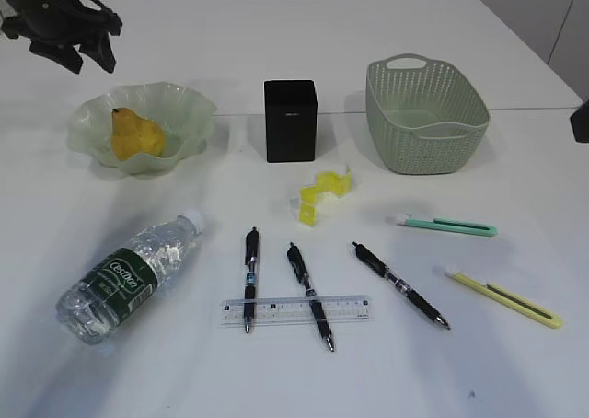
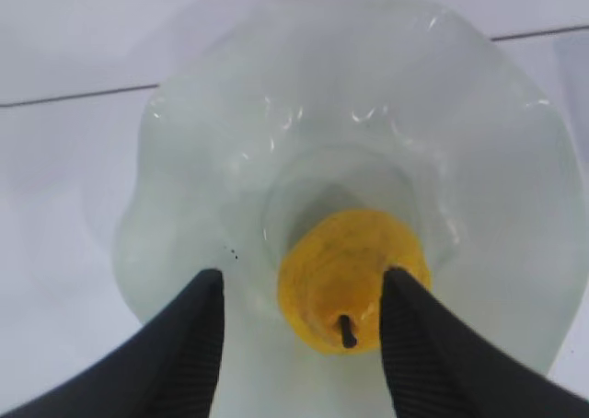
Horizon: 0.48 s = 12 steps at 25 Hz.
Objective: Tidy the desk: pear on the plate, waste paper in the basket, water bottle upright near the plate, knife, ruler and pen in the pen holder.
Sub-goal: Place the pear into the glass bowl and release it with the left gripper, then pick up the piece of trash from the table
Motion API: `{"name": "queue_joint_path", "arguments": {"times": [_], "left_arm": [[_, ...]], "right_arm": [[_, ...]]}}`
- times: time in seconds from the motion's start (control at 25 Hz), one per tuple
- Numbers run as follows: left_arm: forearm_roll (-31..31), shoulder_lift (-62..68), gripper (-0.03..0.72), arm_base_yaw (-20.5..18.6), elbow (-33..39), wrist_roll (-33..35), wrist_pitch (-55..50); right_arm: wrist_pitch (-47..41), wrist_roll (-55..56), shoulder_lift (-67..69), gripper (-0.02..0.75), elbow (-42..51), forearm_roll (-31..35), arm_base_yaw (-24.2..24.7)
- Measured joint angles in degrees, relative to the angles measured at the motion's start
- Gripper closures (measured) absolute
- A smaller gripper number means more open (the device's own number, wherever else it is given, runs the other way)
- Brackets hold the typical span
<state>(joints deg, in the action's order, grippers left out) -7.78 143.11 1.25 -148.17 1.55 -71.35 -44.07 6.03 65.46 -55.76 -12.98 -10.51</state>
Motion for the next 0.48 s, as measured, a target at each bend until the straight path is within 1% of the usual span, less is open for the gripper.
{"name": "queue_joint_path", "arguments": {"times": [0.16,0.28,0.48], "left_arm": [[1.59,0.0,0.304,0.0,-3.65,0.0,0.0],[1.6,-0.11,0.305,0.0,-5.74,0.0,-0.17],[1.68,-1.08,0.305,0.0,-6.56,0.0,-0.4]], "right_arm": [[0.26,0.0,0.0,0.162,0.0,-0.22,0.0],[0.4,0.0,0.0,0.162,0.0,-0.22,0.0],[0.53,0.0,0.0,0.162,0.0,-0.24,0.0]]}}
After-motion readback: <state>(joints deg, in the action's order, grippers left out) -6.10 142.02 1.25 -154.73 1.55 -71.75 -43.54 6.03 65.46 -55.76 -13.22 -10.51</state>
